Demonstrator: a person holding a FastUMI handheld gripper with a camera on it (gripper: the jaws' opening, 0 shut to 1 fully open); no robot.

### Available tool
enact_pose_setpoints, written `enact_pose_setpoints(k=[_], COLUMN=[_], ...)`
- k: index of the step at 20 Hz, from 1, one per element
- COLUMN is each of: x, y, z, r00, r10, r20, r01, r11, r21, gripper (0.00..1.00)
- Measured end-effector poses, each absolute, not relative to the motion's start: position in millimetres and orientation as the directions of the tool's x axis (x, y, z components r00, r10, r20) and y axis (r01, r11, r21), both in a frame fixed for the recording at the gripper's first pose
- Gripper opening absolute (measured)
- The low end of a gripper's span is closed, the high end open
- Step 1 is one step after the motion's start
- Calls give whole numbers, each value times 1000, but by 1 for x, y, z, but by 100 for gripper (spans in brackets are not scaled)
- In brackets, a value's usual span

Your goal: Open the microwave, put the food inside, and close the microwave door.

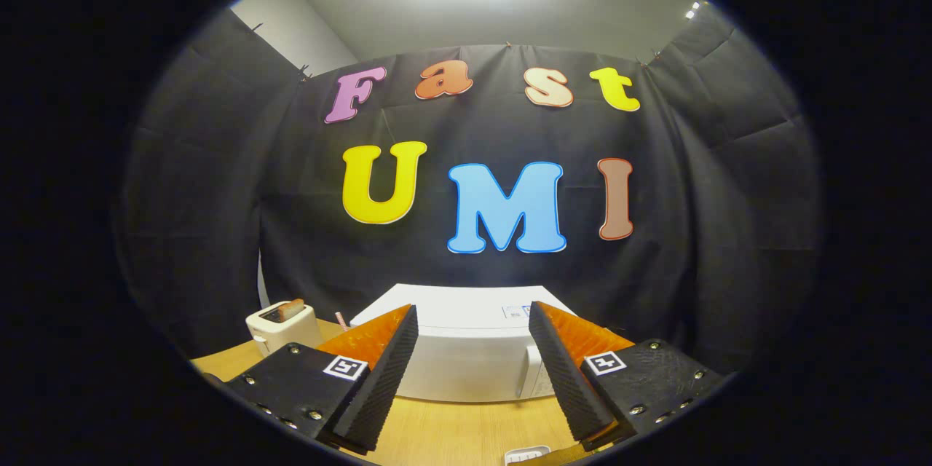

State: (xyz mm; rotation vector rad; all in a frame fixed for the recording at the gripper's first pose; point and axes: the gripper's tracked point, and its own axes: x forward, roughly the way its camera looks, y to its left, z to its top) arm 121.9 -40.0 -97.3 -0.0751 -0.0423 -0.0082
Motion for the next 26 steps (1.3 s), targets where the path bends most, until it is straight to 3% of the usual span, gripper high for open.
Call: enact_pose_setpoints(k=[5,7,20,21,24,26], x=[182,202,275,277,279,279], y=[-88,-97,-134,-136,-137,-147], z=[-147,-170,-266,-269,-281,-285], r00=[994,994,982,980,974,965], r10=[-105,-105,-153,-158,-157,-193], r20=[41,14,-116,-122,-164,-178], r01=[110,106,139,145,144,177], r11=[985,986,984,983,985,979], r21=[-136,-130,-114,-114,-92,-101], gripper=[93,89,88,70,52,51])
